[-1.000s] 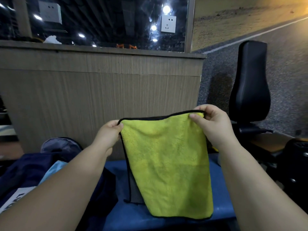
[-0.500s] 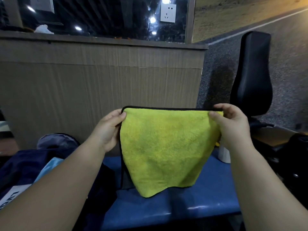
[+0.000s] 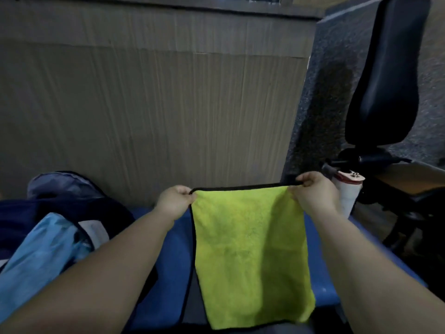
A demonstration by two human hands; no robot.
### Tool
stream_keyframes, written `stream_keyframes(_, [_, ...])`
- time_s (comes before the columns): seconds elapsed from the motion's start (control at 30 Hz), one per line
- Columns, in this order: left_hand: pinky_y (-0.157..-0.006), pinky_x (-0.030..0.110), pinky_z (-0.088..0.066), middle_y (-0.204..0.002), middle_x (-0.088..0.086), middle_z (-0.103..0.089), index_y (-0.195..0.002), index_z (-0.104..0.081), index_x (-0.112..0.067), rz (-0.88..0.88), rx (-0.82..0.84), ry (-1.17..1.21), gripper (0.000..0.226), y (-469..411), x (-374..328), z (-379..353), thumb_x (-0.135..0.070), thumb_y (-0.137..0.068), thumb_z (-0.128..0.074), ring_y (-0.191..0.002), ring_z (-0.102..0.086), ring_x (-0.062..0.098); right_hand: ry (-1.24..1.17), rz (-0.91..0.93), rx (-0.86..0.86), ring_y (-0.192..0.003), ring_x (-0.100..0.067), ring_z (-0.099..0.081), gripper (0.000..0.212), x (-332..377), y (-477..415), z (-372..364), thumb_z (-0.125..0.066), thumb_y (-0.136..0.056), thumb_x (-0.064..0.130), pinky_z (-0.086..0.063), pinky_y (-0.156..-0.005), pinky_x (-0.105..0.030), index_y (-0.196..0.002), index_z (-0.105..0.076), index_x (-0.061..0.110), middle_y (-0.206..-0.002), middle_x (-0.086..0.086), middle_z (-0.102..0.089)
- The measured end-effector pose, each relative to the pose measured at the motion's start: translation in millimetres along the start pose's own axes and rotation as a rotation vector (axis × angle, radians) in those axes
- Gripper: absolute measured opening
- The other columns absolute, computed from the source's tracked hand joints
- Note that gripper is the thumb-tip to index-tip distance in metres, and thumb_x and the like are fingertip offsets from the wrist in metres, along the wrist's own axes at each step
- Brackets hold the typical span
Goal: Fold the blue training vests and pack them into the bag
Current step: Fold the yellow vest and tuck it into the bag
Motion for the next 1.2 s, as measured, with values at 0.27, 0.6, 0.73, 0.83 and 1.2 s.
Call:
stream_keyframes(0.27, [-0.083, 0.041, -0.055, -0.086, 0.006, -0.067, -0.099, -0.063, -0.014, 0.113, -0.056, 0.206, 0.010, -37, 31, -38, -0.008, -0.093, -0.057, -0.084, -0.064, 0.022, -0.024, 0.046, 0.133, -0.090, -0.018, -0.058, 0.009, -34, -10, -62, -0.059, -0.094, 0.015, -0.040, -0.067, -0.029, -0.095, -0.058, 0.024, -0.093, 0.009, -0.061])
stream_keyframes(0.6, [-0.093, 0.021, -0.044, -0.134, -0.005, -0.053, -0.138, -0.047, -0.026, -0.102, 0.311, -0.376, 0.051, 8, 63, -62, -0.025, -0.091, -0.067, -0.112, -0.051, 0.006, 0.333, 0.074, 0.619, -0.111, -0.013, -0.047, 0.039, -82, 29, -91, -0.063, -0.093, 0.035, -0.039, -0.084, -0.025, -0.131, -0.054, 0.034, -0.139, 0.004, -0.046])
stream_keyframes(0.73, [-0.079, 0.004, -0.035, -0.112, -0.015, -0.051, -0.105, -0.056, -0.037, -0.204, 0.495, -0.395, 0.044, 46, 76, -54, -0.039, -0.071, -0.084, -0.102, -0.048, 0.000, 0.390, 0.119, 0.652, -0.110, -0.010, -0.052, 0.036, -96, 49, -79, -0.069, -0.088, 0.036, -0.038, -0.086, -0.021, -0.123, -0.059, 0.032, -0.131, 0.006, -0.050])
stream_keyframes(0.83, [-0.093, 0.007, -0.028, -0.119, -0.026, -0.040, -0.112, -0.048, -0.044, -0.270, 0.598, -0.524, 0.066, 66, 90, -52, -0.048, -0.060, -0.088, -0.118, -0.035, 0.000, 0.407, 0.101, 0.527, -0.113, -0.018, -0.053, 0.037, -101, 57, -61, -0.069, -0.087, 0.036, -0.042, -0.094, -0.027, -0.122, -0.060, 0.028, -0.122, 0.005, -0.045])
stream_keyframes(1.2, [-0.089, 0.012, -0.036, -0.100, -0.016, -0.062, -0.078, -0.063, -0.051, -0.330, 0.340, -0.313, 0.015, 82, 106, -51, -0.044, -0.067, -0.070, -0.103, -0.051, -0.002, 0.591, -0.170, 0.485, -0.084, -0.020, -0.055, 0.027, -113, 72, -30, -0.059, -0.085, 0.037, -0.045, -0.066, -0.032, -0.100, -0.050, 0.017, -0.089, 0.002, -0.056])
Point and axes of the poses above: each hand's wrist, its own y-axis away from the middle knuckle, its own z-axis out of the back of the hand, x = y × z, the point moved 3 cm from there along -y, towards the middle knuckle
